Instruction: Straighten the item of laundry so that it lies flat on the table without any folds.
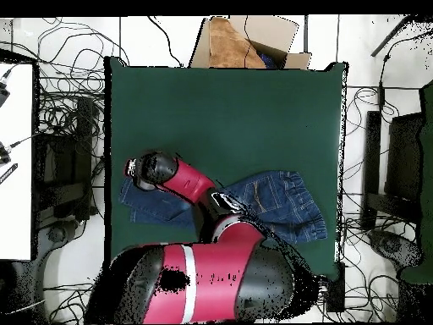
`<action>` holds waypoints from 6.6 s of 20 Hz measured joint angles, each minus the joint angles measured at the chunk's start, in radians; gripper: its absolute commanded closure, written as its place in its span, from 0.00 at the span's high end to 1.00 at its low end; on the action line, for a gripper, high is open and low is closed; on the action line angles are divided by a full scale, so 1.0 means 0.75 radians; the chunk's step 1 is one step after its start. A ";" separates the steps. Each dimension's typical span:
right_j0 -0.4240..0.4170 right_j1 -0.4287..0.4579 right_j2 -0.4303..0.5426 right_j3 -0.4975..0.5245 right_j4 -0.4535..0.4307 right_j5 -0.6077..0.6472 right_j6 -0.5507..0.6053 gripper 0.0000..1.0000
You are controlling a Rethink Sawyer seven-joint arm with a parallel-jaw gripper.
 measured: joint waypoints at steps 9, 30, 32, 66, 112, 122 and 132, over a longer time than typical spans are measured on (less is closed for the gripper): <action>0.152 -0.015 -0.139 -0.066 0.000 0.031 0.001 1.00; 0.533 0.061 -0.549 -0.308 0.002 0.187 0.279 0.00; 0.513 0.056 -0.531 -0.300 0.002 0.187 0.279 0.00; 0.144 -0.190 -0.156 0.129 -0.132 0.231 0.279 0.00; 0.512 0.083 -0.760 -0.292 -0.249 0.693 0.279 1.00; 0.536 0.089 -0.762 -0.301 -0.249 0.724 0.279 1.00; 0.570 0.112 -0.852 -0.301 -0.249 0.725 0.318 1.00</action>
